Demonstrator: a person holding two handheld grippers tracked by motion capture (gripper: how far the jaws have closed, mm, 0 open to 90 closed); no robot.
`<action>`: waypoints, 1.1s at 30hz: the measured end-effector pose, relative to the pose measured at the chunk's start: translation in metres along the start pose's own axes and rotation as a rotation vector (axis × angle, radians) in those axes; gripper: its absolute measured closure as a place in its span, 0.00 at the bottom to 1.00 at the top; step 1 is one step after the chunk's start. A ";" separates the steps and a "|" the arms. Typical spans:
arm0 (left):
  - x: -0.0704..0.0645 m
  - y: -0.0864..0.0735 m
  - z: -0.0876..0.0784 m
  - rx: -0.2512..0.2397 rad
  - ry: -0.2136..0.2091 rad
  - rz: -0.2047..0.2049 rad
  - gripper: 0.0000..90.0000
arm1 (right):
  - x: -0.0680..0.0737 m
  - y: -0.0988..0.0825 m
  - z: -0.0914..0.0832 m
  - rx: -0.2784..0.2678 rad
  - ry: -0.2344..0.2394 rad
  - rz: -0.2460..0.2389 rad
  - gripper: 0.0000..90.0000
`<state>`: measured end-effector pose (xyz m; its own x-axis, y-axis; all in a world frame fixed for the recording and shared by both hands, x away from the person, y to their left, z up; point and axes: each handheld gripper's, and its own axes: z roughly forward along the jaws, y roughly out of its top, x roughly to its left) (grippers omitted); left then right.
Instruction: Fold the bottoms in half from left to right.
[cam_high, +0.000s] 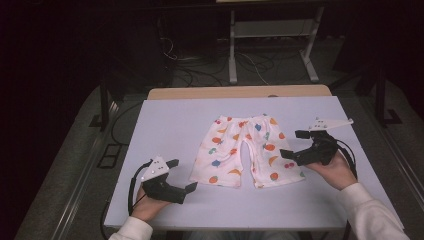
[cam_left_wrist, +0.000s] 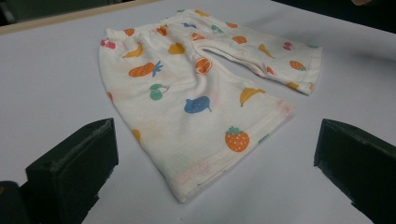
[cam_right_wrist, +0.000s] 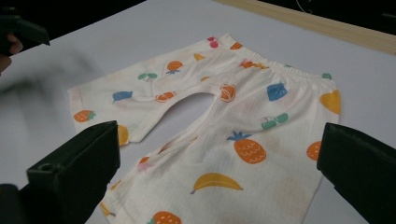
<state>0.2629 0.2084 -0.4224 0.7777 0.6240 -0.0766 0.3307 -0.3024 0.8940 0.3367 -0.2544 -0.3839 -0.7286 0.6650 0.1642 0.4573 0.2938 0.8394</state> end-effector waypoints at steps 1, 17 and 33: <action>0.000 0.000 0.000 0.000 0.000 0.000 0.00 | 0.000 0.000 0.000 0.000 0.000 0.000 0.00; 0.000 0.000 0.000 0.001 -0.004 0.000 0.00 | -0.001 0.021 0.012 0.013 -0.001 -0.024 0.00; 0.000 0.000 0.001 0.003 -0.007 0.001 0.00 | -0.006 0.037 0.020 0.014 -0.003 -0.025 0.00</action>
<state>0.2630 0.2079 -0.4226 0.7820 0.6184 -0.0785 0.3311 -0.3053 0.8928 0.3683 -0.2335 -0.3642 -0.7383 0.6594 0.1414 0.4460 0.3202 0.8358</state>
